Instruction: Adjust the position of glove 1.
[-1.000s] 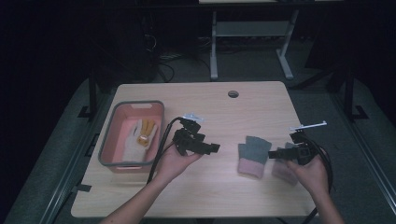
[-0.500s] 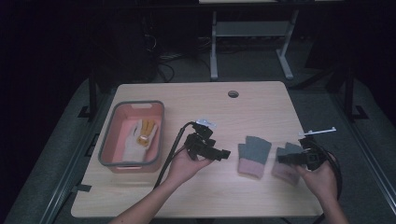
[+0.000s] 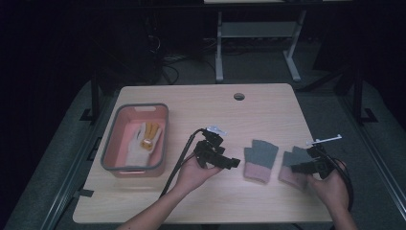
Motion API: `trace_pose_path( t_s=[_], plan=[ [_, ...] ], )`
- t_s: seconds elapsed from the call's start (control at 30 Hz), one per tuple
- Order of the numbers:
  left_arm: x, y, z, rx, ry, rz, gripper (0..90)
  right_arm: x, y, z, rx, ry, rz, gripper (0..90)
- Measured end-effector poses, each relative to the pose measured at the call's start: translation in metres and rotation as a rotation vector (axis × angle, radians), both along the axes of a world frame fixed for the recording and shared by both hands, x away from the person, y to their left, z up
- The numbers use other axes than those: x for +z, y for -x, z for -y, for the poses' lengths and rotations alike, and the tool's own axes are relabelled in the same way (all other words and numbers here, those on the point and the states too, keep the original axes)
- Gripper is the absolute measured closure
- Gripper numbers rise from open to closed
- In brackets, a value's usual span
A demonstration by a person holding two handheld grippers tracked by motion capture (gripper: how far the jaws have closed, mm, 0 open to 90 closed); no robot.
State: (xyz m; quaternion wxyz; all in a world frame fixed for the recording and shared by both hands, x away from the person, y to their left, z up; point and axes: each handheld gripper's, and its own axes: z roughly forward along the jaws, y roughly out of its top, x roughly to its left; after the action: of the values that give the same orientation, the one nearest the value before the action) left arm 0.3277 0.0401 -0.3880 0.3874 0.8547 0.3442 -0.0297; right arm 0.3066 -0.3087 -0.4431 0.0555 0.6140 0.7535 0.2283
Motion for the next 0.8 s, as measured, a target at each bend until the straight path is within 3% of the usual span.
trace_pose_path(
  t_s=[0.17, 0.3, 0.8],
  plan=[
    [-0.0040, 0.0014, 0.0016, 0.001, -0.007, 0.000, 24.1, -0.0027, 0.0033, -0.0018, -0.001, 0.006, 0.026, 57.5],
    [-0.0058, 0.0026, 0.0020, -0.008, -0.012, -0.001, 24.1, -0.0031, 0.0023, 0.0002, -0.011, -0.015, 0.011, 61.8],
    [-0.0100, 0.0048, 0.0080, -0.017, -0.022, -0.009, 24.2, -0.0030, -0.0029, 0.0009, -0.013, -0.016, -0.012, 75.6]
  ],
)
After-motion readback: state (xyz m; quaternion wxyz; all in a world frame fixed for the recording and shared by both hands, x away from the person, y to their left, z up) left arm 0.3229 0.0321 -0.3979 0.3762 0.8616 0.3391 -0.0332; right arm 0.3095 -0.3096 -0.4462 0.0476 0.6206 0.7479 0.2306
